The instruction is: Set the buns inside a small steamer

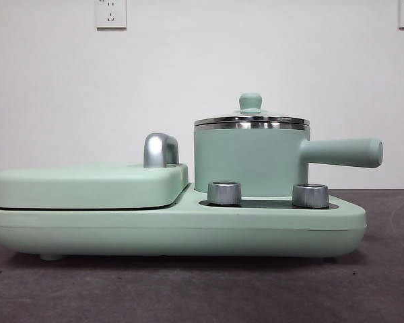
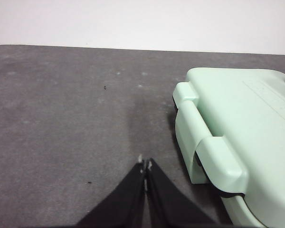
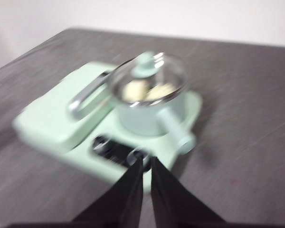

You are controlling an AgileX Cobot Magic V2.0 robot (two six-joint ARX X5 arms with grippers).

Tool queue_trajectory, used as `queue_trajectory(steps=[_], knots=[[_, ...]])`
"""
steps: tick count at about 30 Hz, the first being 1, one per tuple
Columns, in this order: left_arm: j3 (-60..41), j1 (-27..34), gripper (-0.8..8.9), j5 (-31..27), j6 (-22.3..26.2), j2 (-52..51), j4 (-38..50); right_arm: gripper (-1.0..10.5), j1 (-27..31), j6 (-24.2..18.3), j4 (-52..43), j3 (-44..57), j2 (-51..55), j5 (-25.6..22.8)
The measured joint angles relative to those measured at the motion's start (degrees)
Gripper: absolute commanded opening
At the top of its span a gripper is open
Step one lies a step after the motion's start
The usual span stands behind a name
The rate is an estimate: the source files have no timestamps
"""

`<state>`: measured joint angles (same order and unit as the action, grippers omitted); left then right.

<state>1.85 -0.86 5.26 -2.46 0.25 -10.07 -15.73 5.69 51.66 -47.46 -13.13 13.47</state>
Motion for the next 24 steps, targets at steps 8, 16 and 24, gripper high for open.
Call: queue_trajectory(steps=[8,16,24], knots=[[0.0,0.0,0.07,0.0,0.1,0.0,0.0,0.3,9.8,-2.5,-29.6,21.5,5.1,-0.1],[0.0,0.0,0.07,0.0,0.1,0.0,0.0,0.3,15.6,-3.9,-39.1,35.0,11.1,-4.6],[0.0,0.0,0.07,0.0,0.1,0.0,0.0,0.2,15.9,-4.4,-39.4,39.9,12.8,-10.7]])
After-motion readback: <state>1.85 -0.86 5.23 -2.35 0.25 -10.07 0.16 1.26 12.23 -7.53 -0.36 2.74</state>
